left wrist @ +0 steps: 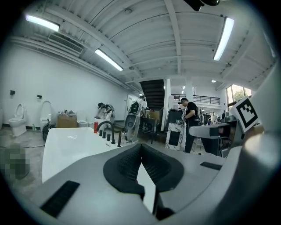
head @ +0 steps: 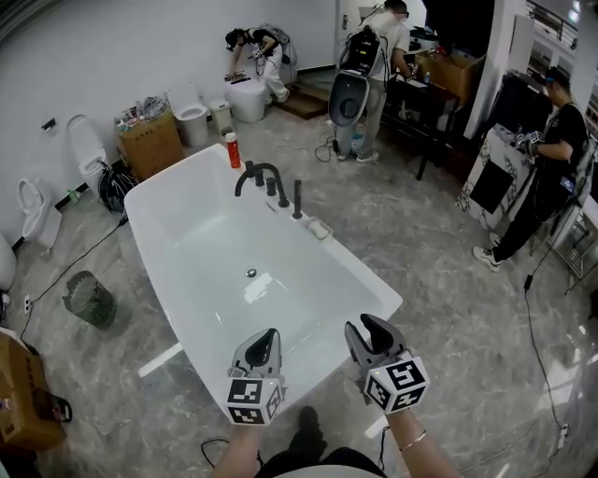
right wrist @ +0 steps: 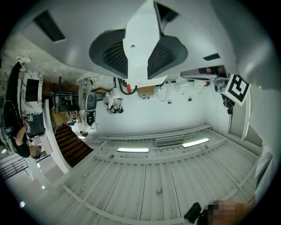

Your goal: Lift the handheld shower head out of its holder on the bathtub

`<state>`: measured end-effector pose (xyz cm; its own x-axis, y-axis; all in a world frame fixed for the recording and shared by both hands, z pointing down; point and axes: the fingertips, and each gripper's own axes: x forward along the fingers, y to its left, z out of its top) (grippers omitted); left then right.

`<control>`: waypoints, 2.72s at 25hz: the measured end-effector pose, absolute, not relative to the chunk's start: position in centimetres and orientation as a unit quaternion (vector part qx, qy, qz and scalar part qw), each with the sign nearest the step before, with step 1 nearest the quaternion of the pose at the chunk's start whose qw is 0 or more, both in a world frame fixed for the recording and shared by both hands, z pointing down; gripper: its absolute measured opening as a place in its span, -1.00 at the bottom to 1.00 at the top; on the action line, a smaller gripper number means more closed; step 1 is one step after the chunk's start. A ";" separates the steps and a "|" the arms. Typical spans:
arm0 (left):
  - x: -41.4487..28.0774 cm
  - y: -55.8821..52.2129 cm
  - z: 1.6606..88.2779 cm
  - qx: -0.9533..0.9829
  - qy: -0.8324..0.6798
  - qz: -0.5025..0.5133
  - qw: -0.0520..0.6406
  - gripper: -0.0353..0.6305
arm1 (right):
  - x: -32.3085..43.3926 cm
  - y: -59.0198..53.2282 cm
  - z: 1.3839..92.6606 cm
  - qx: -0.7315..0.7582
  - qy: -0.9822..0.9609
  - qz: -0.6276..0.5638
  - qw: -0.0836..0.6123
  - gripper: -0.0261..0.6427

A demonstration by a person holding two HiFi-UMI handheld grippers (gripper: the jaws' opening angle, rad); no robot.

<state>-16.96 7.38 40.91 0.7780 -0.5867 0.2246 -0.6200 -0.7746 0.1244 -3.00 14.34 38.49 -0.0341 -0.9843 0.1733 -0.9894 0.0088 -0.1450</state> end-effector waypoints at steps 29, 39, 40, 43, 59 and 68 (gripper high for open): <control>-17.6 -8.6 39.9 0.923 -0.360 0.063 0.123 -0.83 | -1.1 -5.1 38.1 0.677 -0.725 0.121 0.035 -0.52; -8.8 -18.1 43.0 0.914 -0.373 0.086 0.135 -0.83 | 8.1 -18.5 42.1 0.658 -0.740 0.137 0.041 -0.52; -7.7 -19.0 43.4 0.913 -0.375 0.089 0.137 -0.83 | 9.0 -19.9 42.4 0.655 -0.742 0.138 0.044 -0.52; -5.0 -22.1 44.5 0.909 -0.380 0.099 0.143 -0.83 | 11.1 -24.0 43.7 0.642 -0.751 0.143 0.048 -0.52; 11.7 -37.5 54.6 0.883 -0.426 0.108 0.164 -0.83 | 25.9 -45.8 57.2 0.603 -0.777 0.172 0.059 -0.53; 15.1 -42.7 59.8 0.871 -0.444 0.118 0.176 -0.83 | 27.7 -56.0 63.5 0.583 -0.790 0.164 0.089 -0.50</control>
